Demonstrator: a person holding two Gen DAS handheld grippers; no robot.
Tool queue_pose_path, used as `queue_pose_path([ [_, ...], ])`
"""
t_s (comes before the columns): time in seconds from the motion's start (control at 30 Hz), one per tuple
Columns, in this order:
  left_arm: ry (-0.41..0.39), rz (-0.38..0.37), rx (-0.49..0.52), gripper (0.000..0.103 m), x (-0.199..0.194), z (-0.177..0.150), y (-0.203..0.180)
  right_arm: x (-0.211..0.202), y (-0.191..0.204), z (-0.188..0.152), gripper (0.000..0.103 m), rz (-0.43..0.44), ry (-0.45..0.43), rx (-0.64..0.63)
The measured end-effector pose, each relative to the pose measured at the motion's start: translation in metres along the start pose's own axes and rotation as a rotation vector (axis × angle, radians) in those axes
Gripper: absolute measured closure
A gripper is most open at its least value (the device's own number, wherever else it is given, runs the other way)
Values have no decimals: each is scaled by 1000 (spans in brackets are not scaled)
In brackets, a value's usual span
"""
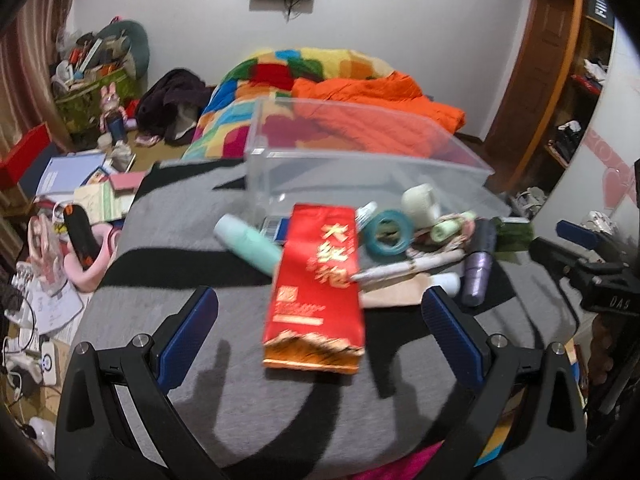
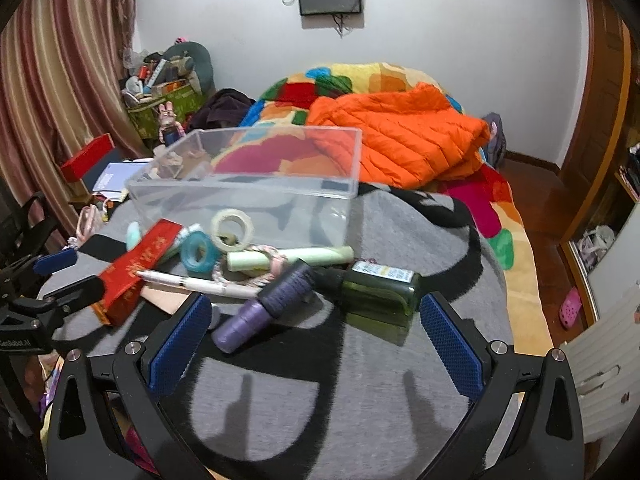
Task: Organize objects
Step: 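Reach the left tool toward the red tea packet and the right tool toward the green bottle, then grasp the red tea packet with the left tool while the right tool grasps the green bottle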
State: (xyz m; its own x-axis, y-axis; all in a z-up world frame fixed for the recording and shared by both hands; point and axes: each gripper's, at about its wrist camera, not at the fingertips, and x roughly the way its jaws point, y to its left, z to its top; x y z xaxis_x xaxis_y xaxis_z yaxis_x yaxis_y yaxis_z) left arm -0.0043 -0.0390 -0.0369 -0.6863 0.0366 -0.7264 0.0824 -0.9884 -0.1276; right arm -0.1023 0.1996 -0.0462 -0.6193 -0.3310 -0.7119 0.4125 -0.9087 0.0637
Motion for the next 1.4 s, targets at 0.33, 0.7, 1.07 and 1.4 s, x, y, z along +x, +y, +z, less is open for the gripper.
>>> queue_pose_path([
  [0.33, 36, 56, 22, 0, 35, -15, 3, 27, -27, 6, 2, -54, 24, 86],
  [0.7, 8, 29, 26, 47, 39, -15, 4, 56, -50, 11, 22, -80, 76, 214],
  [1.07, -43, 58, 6, 47, 5, -25, 10, 45, -51, 2, 48, -87, 57, 209],
  [1.4, -145, 48, 2, 47, -35, -4, 13, 4, -57, 9, 48, -67, -28, 227],
])
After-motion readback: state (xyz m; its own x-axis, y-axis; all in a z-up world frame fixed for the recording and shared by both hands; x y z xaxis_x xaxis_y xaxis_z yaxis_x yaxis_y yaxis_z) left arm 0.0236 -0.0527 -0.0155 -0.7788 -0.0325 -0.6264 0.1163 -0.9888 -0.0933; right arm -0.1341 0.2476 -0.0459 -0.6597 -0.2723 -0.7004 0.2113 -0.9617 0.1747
